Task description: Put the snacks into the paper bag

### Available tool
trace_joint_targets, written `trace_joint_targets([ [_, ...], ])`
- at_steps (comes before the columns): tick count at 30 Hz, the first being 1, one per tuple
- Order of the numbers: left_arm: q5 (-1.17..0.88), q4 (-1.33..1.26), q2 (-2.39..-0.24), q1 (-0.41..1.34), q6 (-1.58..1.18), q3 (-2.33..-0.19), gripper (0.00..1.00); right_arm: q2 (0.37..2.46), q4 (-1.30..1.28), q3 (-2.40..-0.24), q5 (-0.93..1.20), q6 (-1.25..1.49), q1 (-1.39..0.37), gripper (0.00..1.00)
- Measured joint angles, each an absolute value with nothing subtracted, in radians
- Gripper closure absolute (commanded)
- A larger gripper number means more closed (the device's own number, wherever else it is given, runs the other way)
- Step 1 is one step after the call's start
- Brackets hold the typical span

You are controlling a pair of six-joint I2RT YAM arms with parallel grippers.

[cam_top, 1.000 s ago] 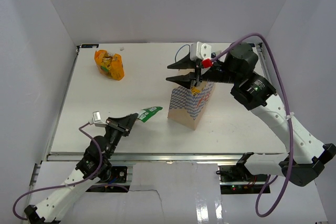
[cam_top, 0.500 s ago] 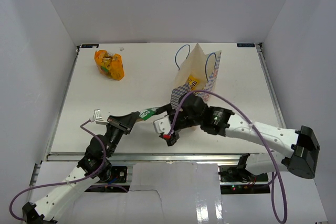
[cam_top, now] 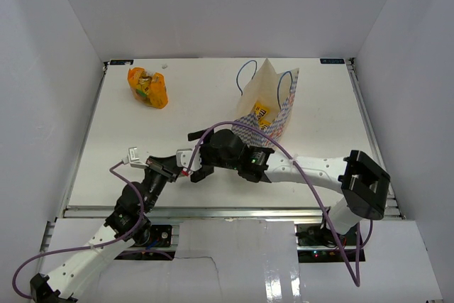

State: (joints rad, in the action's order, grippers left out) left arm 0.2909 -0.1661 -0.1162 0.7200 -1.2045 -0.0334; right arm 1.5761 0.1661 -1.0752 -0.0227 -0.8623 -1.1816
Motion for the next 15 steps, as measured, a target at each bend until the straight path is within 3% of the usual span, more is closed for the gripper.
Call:
trace_joint_targets([
  [1, 0.288, -0.166, -0.116, 0.72, -1.205, -0.033, 1.0, 1.578, 0.173, -1.079, -0.023, -0.857, -1.182, 0.0],
  [4, 0.278, -0.166, -0.112, 0.72, -1.209, -0.033, 1.0, 1.588, 0.187, -1.079, -0.009, -0.836, -1.178, 0.12],
  [6, 0.273, -0.166, -0.107, 0.72, -1.209, -0.033, 1.0, 1.6, 0.183, -1.084, 0.021, -0.827, -1.171, 0.44],
  [7, 0.273, -0.167, -0.104, 0.72, -1.211, -0.033, 1.0, 1.608, 0.181, -1.088, 0.036, -0.822, -1.168, 0.66],
  [10, 0.272, -0.161, -0.094, 0.72, -1.21, -0.033, 1.0, 1.642, 0.156, -1.118, 0.099, -0.807, -1.15, 0.92],
  [15, 0.273, -0.161, -0.081, 0.72, -1.211, -0.032, 1.0, 1.647, 0.12, -1.143, 0.171, -0.806, -1.114, 0.92],
])
